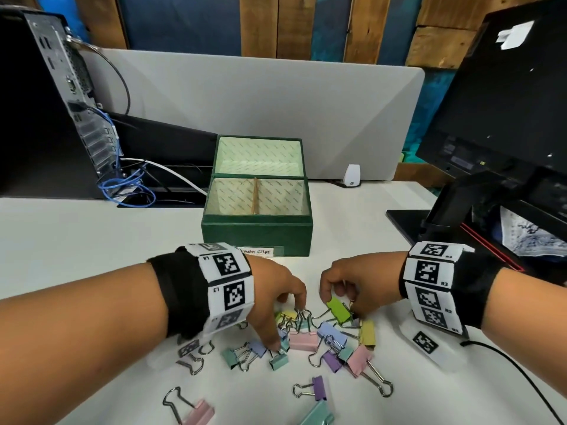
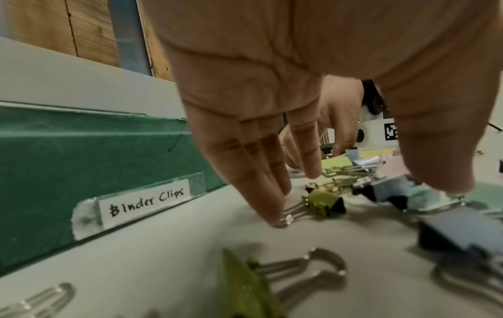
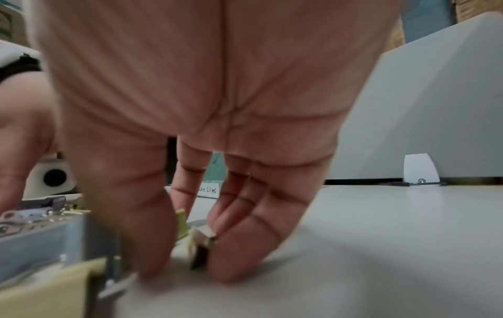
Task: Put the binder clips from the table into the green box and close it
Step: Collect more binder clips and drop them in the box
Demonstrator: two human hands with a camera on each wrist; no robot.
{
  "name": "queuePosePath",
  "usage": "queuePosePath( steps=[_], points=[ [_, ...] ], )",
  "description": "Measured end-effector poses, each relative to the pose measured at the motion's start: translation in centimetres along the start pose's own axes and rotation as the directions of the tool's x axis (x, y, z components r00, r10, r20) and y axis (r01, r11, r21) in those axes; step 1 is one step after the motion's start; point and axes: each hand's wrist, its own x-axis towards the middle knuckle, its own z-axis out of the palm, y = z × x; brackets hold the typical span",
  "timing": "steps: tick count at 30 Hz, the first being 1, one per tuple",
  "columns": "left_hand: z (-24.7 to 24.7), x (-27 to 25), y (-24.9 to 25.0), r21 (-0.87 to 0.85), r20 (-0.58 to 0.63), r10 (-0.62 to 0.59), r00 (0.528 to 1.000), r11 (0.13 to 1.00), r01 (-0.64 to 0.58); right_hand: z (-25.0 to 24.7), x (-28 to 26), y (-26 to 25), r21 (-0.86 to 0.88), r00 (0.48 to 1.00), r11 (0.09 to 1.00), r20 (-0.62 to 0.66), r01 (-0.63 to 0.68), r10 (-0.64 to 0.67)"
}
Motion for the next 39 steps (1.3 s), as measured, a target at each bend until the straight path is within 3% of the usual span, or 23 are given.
queuePosePath(
  steps=[7,14,18,22,27,30,33,37,39],
  points=[
    [0.5,1.0,0.5,0.029,-0.073,-0.041,0.996,0.999,0.044,0.2,0.5,0.3,0.000,0.999,1.000,-0.053,0.003,-0.003],
    [0.7,1.7,-0.2,0.048,-0.106,-0.002,0.994,0.999,0.007,-0.6,0.0,1.0,0.188,0.994,0.982,-0.105,-0.005,0.025],
    [1.1,1.9,-0.4,0.055,-0.146,-0.007,0.989,0.998,0.015,-2.6,-0.4,0.9,0.274,0.978,0.962,-0.206,0.017,0.041],
    [0.2,1.1,-0.9,-0.056,-0.177,-0.036,0.983,0.998,0.027,-5.6,-0.1,0.5,0.430,0.897,0.889,-0.438,0.159,0.051],
    [-0.4,0.2,-3.0,-0.327,-0.164,-0.097,0.982,0.944,0.039,-8.5,2.0,-0.4,0.457,0.758,0.841,-0.646,0.289,0.091],
    [-0.6,-0.3,-4.3,-0.558,-0.213,-0.143,0.967,0.830,0.000,-9.5,3.5,-1.6,0.419,0.715,0.845,-0.696,0.332,0.064],
    [-1.5,-0.8,-5.3,-0.809,-0.284,-0.220,0.933,0.578,-0.110,-10.0,4.9,-2.5,0.354,0.714,0.884,-0.699,0.305,0.034],
    [-3.3,-1.7,-6.2,-0.900,-0.382,-0.340,0.860,0.350,-0.261,-9.6,5.1,-2.0,0.281,0.716,0.938,-0.697,0.205,0.053],
    [-4.2,-1.8,-6.6,-0.904,-0.414,-0.392,0.821,0.281,-0.322,-9.0,4.3,-1.4,0.262,0.713,0.947,-0.699,0.186,0.053]
  ],
)
